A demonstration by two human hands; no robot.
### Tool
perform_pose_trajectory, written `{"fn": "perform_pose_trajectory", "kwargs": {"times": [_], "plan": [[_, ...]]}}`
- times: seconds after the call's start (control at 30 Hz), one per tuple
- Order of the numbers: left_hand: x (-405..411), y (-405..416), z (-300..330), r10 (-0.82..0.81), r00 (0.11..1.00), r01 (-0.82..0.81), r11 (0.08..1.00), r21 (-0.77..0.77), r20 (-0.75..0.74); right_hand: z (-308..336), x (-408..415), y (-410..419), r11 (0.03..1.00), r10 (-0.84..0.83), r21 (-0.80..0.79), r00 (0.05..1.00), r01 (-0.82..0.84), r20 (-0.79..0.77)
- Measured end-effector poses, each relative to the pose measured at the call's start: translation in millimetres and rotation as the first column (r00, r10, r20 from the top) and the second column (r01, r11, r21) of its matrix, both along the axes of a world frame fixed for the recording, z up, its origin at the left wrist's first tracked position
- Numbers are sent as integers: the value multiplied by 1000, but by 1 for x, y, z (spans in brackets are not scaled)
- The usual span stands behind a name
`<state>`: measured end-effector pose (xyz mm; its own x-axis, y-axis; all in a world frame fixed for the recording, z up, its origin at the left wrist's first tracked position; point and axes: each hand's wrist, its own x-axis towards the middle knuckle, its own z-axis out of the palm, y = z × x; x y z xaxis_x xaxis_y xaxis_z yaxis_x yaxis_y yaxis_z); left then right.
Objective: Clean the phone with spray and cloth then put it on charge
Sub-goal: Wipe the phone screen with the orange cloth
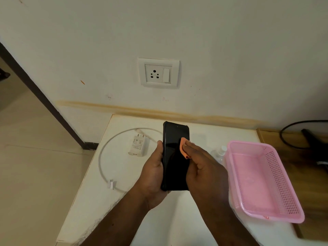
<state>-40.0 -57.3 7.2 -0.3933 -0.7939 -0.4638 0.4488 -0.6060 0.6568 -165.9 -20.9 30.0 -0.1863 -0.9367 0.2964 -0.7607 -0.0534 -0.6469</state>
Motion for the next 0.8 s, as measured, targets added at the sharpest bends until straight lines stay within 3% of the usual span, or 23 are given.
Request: {"fn": "perform_pose_trajectory", "kwargs": {"times": [0.3, 0.47, 0.57, 0.63, 0.73, 0.8], "plan": [[2, 4, -1, -249, 968, 250, 968, -36, 26, 7, -19, -7, 989, -100, -79, 965, 122, 241], [-3, 7, 3, -235, 961, 248, 966, -75, 145, 12, -10, -2, 996, 18, -92, 983, -1, 180], [-5, 5, 3, -206, 972, 218, 970, -104, 111, 9, -1, -3, 983, 170, -78, 984, -165, 60], [-6, 2, 2, -157, 981, 169, 980, -107, 115, 4, 1, -4, 969, 244, -42, 968, -242, 61], [-3, 1, 0, -96, 988, 106, 991, -76, 123, 0, 7, -3, 966, 258, -20, 961, -258, 98], [0, 0, -3, -68, 989, 75, 996, -53, 129, 2, 15, 0, 973, 230, -32, 973, -230, -7]]}}
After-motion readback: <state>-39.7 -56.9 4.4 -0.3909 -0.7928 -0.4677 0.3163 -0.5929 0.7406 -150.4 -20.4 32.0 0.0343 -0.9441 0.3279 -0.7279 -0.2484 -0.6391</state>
